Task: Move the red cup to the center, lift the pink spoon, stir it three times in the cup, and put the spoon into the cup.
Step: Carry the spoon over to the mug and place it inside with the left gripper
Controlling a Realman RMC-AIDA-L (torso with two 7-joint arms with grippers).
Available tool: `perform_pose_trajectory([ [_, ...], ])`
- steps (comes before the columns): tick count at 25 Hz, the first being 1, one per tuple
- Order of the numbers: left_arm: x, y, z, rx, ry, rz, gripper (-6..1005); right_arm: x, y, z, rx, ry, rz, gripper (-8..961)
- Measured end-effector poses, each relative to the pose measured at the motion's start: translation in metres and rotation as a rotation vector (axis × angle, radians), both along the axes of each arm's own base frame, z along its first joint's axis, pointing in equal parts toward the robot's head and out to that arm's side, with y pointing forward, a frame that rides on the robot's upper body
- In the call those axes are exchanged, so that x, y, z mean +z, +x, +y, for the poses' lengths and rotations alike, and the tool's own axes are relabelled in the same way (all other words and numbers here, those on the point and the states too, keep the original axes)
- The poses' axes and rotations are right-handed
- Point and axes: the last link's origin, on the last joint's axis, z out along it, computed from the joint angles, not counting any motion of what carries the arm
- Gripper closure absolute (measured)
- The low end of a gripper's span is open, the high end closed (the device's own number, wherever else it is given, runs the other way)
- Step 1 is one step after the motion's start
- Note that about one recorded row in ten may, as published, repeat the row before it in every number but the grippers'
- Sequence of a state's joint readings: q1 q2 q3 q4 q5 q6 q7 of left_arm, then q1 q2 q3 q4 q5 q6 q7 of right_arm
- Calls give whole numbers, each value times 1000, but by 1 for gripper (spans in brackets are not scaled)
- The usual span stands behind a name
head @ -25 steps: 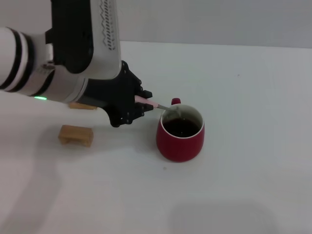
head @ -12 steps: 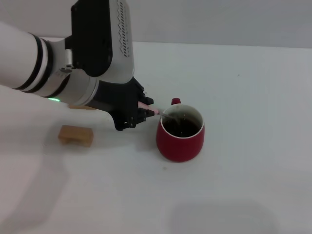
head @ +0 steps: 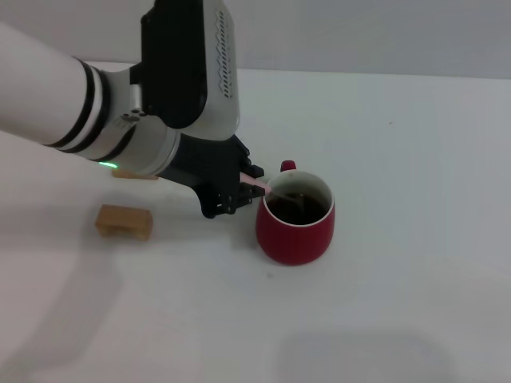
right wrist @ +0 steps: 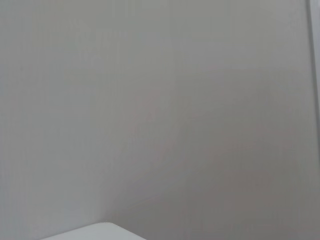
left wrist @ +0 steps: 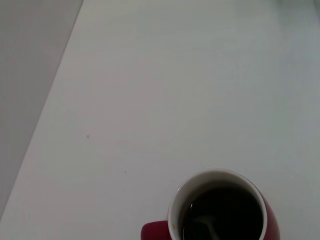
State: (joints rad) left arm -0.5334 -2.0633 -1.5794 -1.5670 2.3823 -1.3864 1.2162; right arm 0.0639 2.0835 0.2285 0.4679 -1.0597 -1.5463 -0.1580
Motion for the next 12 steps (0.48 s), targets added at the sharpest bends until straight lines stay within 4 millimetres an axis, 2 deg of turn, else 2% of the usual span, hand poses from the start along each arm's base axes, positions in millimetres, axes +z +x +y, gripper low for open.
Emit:
perform_pose_trajectory([
  [6, -12, 4, 5, -11, -10, -2, 829, 1, 0, 0, 0, -1, -2, 953],
  [12, -24, 12, 0, -35, -45, -20, 829, 0, 1, 1, 0, -11, 0, 953],
])
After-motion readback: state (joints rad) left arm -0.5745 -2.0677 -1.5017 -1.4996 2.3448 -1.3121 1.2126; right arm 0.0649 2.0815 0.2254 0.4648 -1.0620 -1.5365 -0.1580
